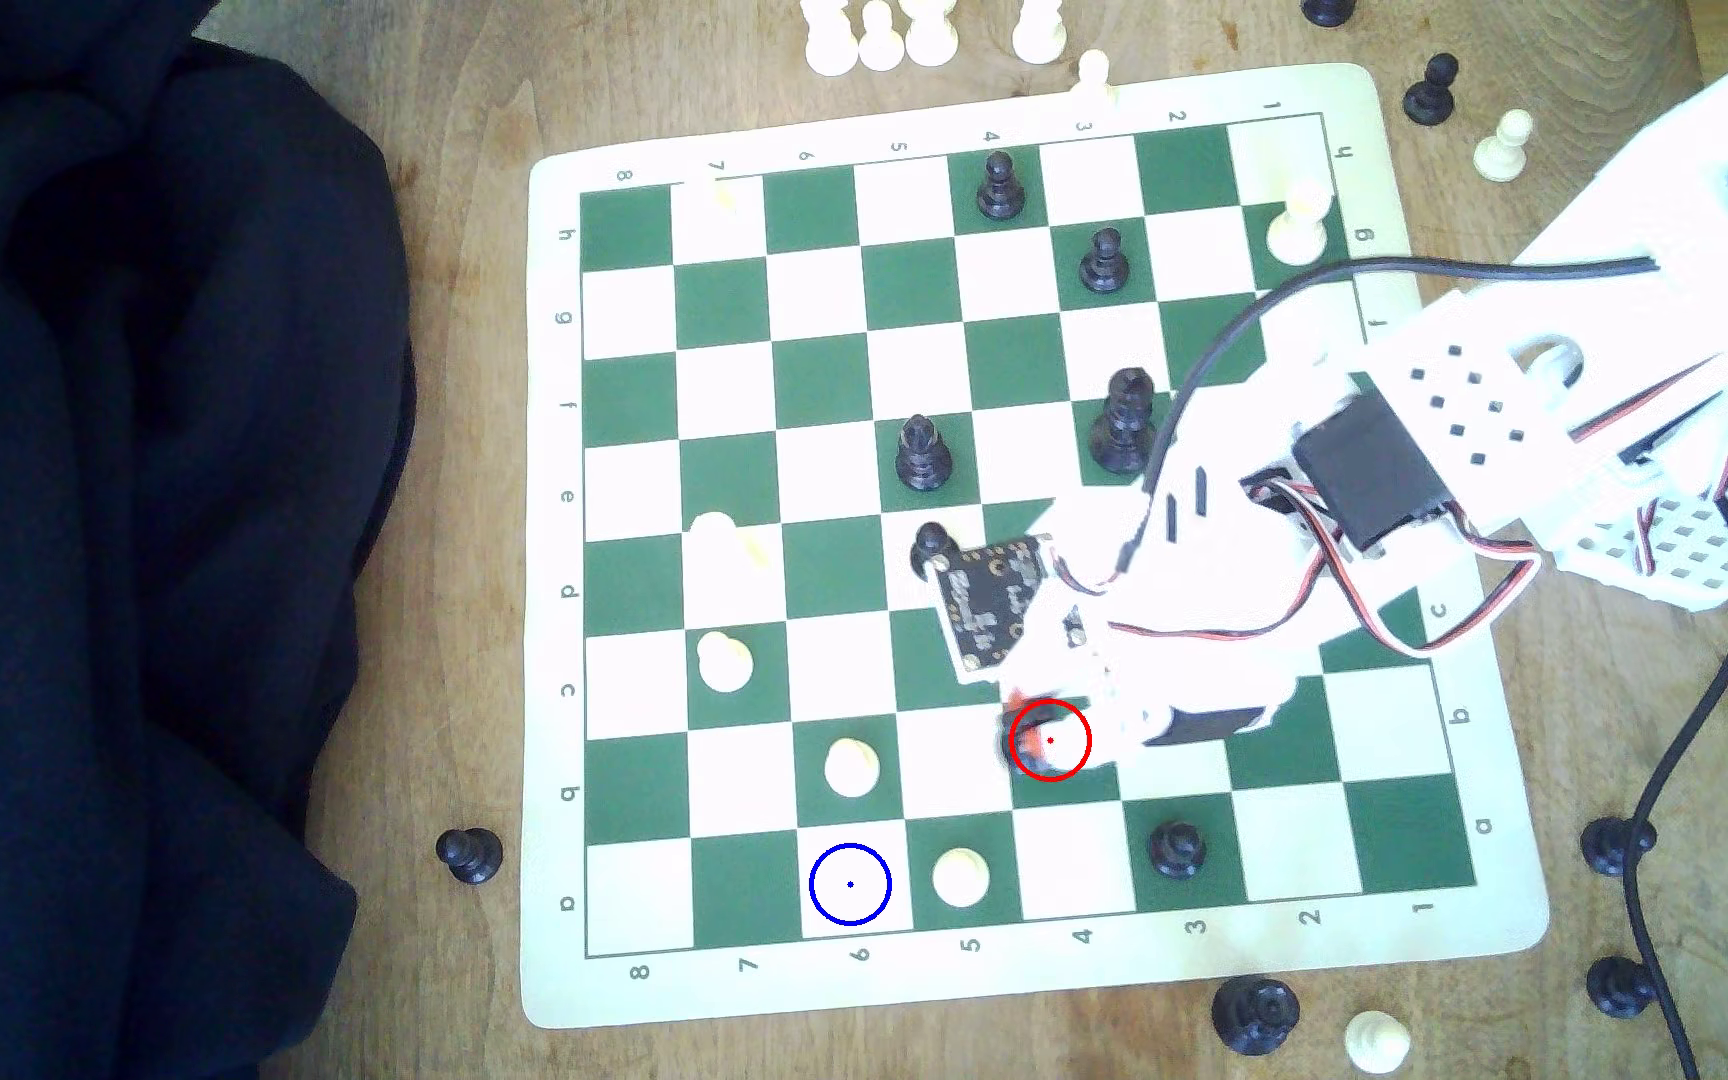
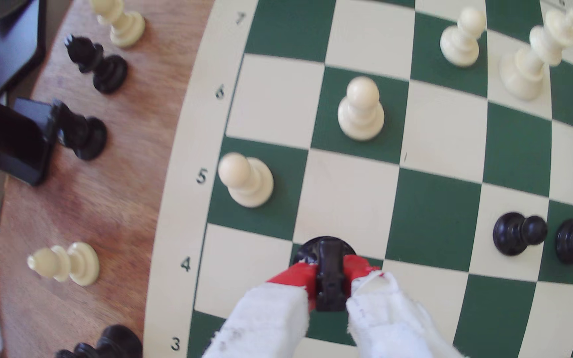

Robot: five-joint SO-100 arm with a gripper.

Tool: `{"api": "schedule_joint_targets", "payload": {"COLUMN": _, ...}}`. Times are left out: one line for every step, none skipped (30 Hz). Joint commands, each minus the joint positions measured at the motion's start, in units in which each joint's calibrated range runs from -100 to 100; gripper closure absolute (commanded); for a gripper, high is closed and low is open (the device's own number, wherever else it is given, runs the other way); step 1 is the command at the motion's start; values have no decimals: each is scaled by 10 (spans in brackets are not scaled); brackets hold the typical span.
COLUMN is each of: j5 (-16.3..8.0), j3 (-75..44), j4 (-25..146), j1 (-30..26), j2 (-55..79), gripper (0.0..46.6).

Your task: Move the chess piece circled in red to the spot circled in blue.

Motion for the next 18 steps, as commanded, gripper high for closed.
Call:
{"api": "schedule_joint_targets", "payload": {"j5": 2, "j3": -125, "j4": 8, "j1": -18, "j2": 0, "gripper": 464}}
{"api": "schedule_joint_targets", "payload": {"j5": 2, "j3": -145, "j4": 7, "j1": -21, "j2": 14, "gripper": 464}}
{"api": "schedule_joint_targets", "payload": {"j5": 2, "j3": -163, "j4": 7, "j1": -24, "j2": 29, "gripper": 464}}
{"api": "schedule_joint_targets", "payload": {"j5": 2, "j3": -200, "j4": 4, "j1": -28, "j2": 61, "gripper": 464}}
{"api": "schedule_joint_targets", "payload": {"j5": 2, "j3": -217, "j4": -2, "j1": -30, "j2": 78, "gripper": 464}}
{"api": "schedule_joint_targets", "payload": {"j5": 2, "j3": -231, "j4": -8, "j1": -31, "j2": 94, "gripper": 464}}
{"api": "schedule_joint_targets", "payload": {"j5": 3, "j3": -246, "j4": -15, "j1": -31, "j2": 111, "gripper": 464}}
{"api": "schedule_joint_targets", "payload": {"j5": 3, "j3": -268, "j4": -22, "j1": -32, "j2": 138, "gripper": 464}}
{"api": "schedule_joint_targets", "payload": {"j5": 4, "j3": -279, "j4": -29, "j1": -32, "j2": 152, "gripper": 464}}
{"api": "schedule_joint_targets", "payload": {"j5": 5, "j3": -288, "j4": -35, "j1": -32, "j2": 166, "gripper": 464}}
{"api": "schedule_joint_targets", "payload": {"j5": 5, "j3": -299, "j4": -39, "j1": -33, "j2": 180, "gripper": 464}}
{"api": "schedule_joint_targets", "payload": {"j5": 6, "j3": -308, "j4": -42, "j1": -34, "j2": 193, "gripper": 464}}
{"api": "schedule_joint_targets", "payload": {"j5": 6, "j3": -319, "j4": -50, "j1": -37, "j2": 212, "gripper": 464}}
{"api": "schedule_joint_targets", "payload": {"j5": 6, "j3": -324, "j4": -54, "j1": -38, "j2": 222, "gripper": 464}}
{"api": "schedule_joint_targets", "payload": {"j5": 6, "j3": -327, "j4": -58, "j1": -39, "j2": 230, "gripper": 464}}
{"api": "schedule_joint_targets", "payload": {"j5": 6, "j3": -329, "j4": -62, "j1": -39, "j2": 238, "gripper": 464}}
{"api": "schedule_joint_targets", "payload": {"j5": 6, "j3": -331, "j4": -67, "j1": -39, "j2": 250, "gripper": 464}}
{"api": "schedule_joint_targets", "payload": {"j5": 6, "j3": -331, "j4": -71, "j1": -39, "j2": 256, "gripper": 464}}
